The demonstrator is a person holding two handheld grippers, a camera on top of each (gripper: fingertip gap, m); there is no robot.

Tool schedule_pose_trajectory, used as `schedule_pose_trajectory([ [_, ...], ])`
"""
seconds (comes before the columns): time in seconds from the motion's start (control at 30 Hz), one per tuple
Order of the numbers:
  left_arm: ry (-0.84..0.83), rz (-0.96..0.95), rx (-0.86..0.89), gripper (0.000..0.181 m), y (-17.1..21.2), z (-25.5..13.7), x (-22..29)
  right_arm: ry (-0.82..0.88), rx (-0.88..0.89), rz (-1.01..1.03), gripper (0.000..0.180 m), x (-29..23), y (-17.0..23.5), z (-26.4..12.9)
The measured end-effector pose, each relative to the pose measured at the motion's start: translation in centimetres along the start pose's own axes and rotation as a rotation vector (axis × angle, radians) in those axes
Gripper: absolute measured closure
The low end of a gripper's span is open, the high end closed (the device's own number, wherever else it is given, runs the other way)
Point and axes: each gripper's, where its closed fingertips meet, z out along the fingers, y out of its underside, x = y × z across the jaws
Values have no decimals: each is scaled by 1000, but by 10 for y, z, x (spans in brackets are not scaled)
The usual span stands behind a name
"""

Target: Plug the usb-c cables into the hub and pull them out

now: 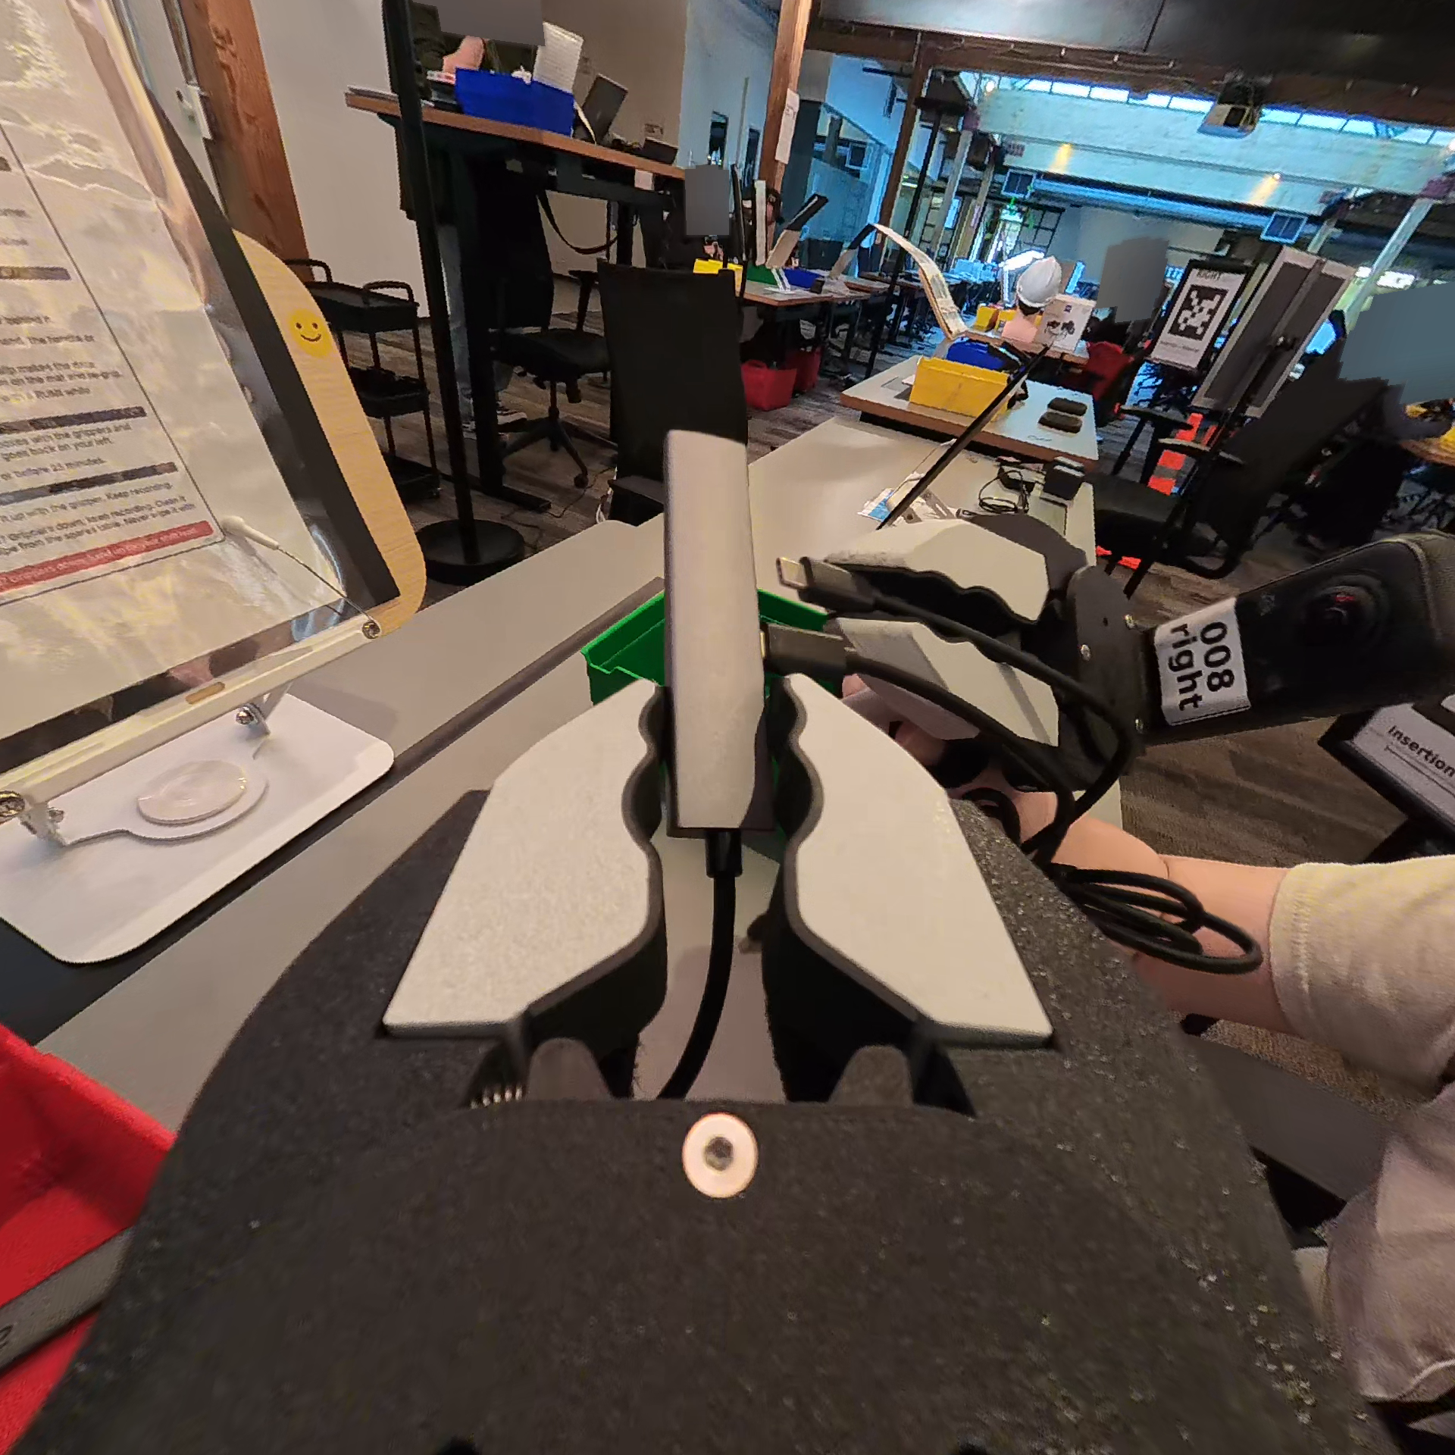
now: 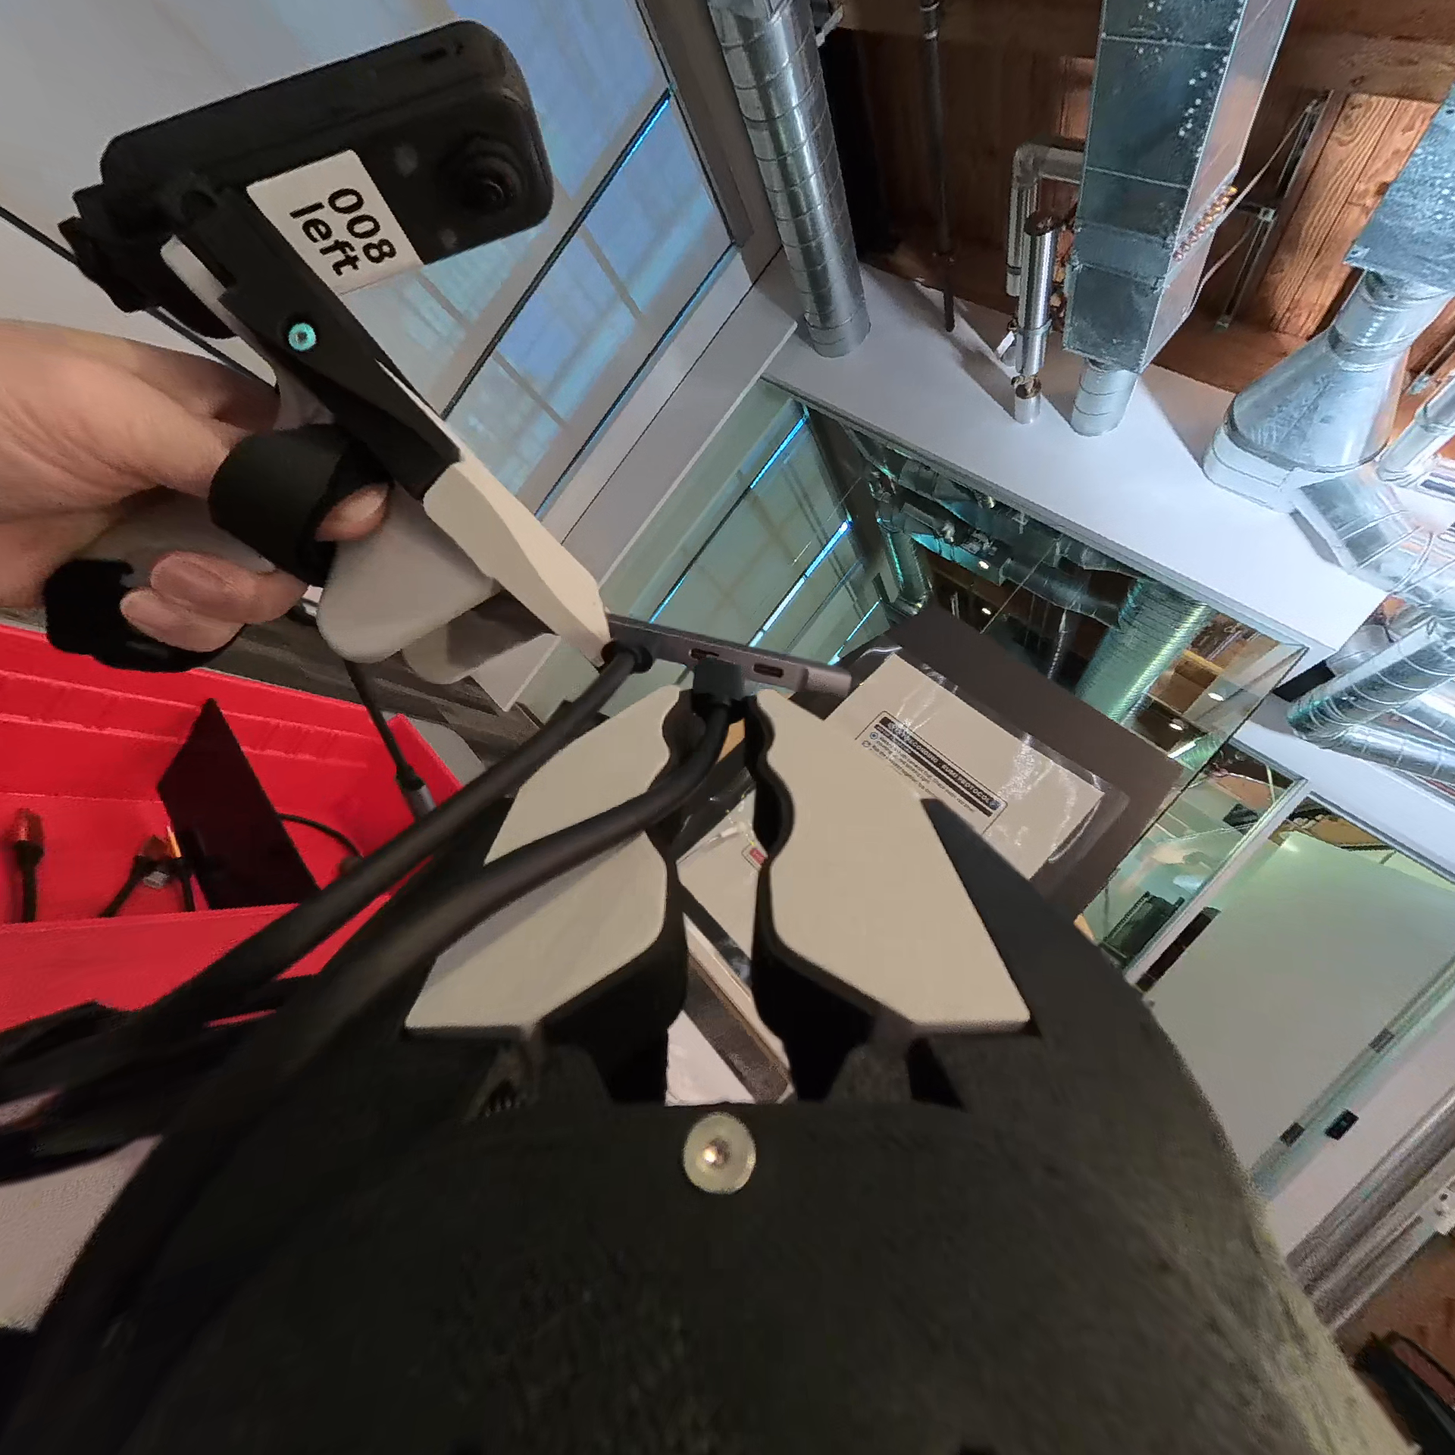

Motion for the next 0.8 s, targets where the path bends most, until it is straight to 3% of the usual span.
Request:
schedule_pose_trajectory([
  [0.53,-14,34,-21,157,3,5,3,-25,-23,23,167,-3,4,1],
  [0.8,-119,253,-92,156,8,3,1,-48,-15,8,167,-6,5,1],
])
